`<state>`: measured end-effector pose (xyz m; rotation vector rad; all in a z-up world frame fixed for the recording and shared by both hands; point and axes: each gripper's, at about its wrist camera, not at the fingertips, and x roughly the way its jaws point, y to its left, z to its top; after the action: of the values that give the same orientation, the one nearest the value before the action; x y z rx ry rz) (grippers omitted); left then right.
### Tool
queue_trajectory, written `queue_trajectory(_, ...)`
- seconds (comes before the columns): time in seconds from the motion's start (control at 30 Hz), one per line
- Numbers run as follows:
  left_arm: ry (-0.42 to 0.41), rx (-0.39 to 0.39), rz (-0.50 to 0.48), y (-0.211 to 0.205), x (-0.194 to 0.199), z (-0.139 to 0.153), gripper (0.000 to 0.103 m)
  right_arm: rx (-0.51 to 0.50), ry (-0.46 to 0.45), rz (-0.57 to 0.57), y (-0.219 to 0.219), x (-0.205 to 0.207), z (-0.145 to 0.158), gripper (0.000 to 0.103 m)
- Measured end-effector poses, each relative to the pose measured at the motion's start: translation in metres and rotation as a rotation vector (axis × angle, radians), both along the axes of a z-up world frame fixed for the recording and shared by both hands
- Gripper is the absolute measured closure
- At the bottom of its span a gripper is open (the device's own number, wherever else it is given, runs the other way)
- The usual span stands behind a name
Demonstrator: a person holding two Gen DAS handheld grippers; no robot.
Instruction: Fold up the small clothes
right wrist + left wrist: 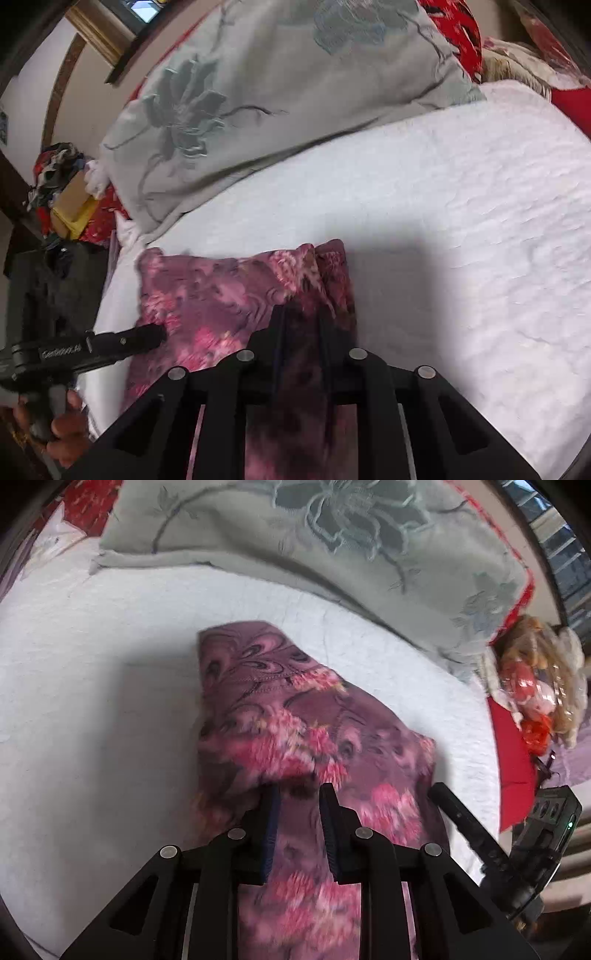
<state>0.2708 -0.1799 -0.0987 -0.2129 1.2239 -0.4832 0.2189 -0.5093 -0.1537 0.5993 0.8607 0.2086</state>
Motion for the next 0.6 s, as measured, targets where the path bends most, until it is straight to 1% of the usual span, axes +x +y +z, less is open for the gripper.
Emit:
queue_trajectory(0.07,-0.032,0.003,-0.023,0.011,-0.016,0.003,0.077,0.046,-0.061,0.066,-0.003,-0.023,0.012,0.08)
queue_trajectory(0.1,-0.045,0.008,-0.032,0.017,-0.029,0.003,0.073,0.073,-0.083,0.107,-0.004,-0.035,0.014,0.08)
queue_trajectory(0.13,-0.061,0.025,-0.036,0.021,-0.04,0.001,0.071,0.077,-0.089,0.131,-0.002,-0.041,0.014,0.079)
queue_trajectory(0.17,-0.076,0.054,-0.04,0.023,-0.051,-0.001,0.07,0.049,-0.076,0.161,0.002,-0.049,0.009,0.077)
queue_trajectory(0.2,-0.092,0.104,-0.054,0.02,-0.06,-0.005,0.07,0.012,-0.05,0.184,0.007,-0.053,0.003,0.077)
queue_trajectory(0.23,-0.114,0.164,-0.075,0.016,-0.067,-0.009,0.07,-0.055,-0.002,0.212,0.014,-0.055,-0.008,0.077)
queue_trajectory(0.3,-0.174,0.257,-0.108,0.002,-0.078,-0.002,0.07,-0.122,-0.025,0.198,0.019,-0.062,-0.005,0.077)
queue_trajectory(0.33,-0.187,0.271,-0.122,0.0,-0.083,0.004,0.07,-0.156,0.011,0.184,0.021,-0.064,0.003,0.075)
queue_trajectory(0.37,-0.197,0.259,-0.139,0.001,-0.092,0.012,0.069,-0.154,0.014,0.184,0.022,-0.067,0.009,0.072)
queue_trajectory(0.4,-0.198,0.237,-0.147,0.004,-0.101,0.017,0.066,-0.127,-0.014,0.207,0.023,-0.077,0.017,0.072)
queue_trajectory(0.43,-0.195,0.222,-0.148,0.006,-0.108,0.018,0.058,-0.114,-0.038,0.231,0.023,-0.085,0.019,0.072)
queue_trajectory(0.47,-0.186,0.217,-0.14,0.01,-0.118,0.016,0.053,-0.128,-0.048,0.25,0.026,-0.094,0.021,0.069)
queue_trajectory(0.5,-0.172,0.229,-0.134,0.011,-0.126,0.009,0.046,-0.179,-0.027,0.262,0.031,-0.102,0.015,0.065)
queue_trajectory(0.53,-0.163,0.253,-0.134,0.012,-0.129,0.004,0.043,-0.227,0.005,0.262,0.035,-0.105,0.007,0.064)
queue_trajectory(0.57,-0.152,0.294,-0.139,0.013,-0.135,-0.007,0.042,-0.292,0.063,0.258,0.039,-0.108,-0.006,0.05)
queue_trajectory(0.6,-0.134,0.306,-0.147,0.015,-0.14,-0.015,0.04,-0.315,0.104,0.252,0.04,-0.112,-0.018,0.044)
